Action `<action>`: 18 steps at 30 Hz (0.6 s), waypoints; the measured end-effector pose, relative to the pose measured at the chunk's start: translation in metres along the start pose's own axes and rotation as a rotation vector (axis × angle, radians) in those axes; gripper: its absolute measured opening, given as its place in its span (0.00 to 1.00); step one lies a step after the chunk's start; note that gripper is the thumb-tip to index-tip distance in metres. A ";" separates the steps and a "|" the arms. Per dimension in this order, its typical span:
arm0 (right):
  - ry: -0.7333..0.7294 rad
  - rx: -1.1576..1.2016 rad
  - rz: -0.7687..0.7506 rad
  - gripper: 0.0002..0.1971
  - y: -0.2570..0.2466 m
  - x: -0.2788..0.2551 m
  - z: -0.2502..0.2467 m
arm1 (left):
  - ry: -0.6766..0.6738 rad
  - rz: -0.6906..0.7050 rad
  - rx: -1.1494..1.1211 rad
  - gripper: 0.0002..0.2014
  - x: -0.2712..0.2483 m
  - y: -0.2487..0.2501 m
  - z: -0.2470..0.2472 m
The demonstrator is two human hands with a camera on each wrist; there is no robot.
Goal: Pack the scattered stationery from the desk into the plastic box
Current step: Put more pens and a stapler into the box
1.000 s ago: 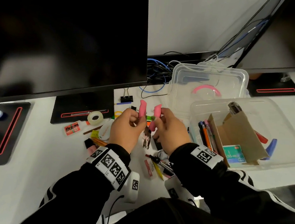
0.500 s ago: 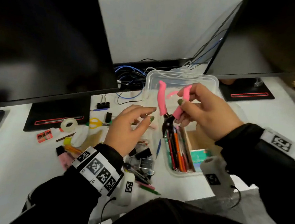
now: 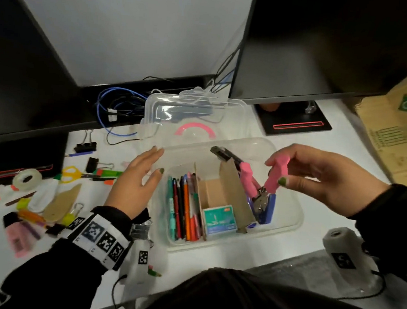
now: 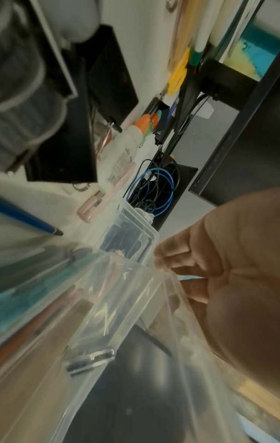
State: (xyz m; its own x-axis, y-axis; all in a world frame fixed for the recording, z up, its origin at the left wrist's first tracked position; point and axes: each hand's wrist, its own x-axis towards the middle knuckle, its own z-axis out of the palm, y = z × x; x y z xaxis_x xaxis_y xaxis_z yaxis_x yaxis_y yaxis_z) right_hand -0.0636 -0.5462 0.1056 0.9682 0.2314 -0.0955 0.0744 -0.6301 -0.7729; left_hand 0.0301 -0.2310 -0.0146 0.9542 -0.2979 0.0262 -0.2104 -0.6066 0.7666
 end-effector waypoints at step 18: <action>-0.374 -0.204 -0.035 0.15 0.055 -0.009 0.017 | 0.109 -0.107 0.136 0.22 0.012 0.012 0.006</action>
State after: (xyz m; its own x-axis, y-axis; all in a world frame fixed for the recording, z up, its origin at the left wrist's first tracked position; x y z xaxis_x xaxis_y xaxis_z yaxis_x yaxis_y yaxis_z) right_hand -0.0724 -0.5698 0.0532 0.8135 0.4848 -0.3213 0.1883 -0.7422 -0.6432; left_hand 0.0378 -0.2467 -0.0090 0.9885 -0.1494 0.0242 -0.1263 -0.7264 0.6755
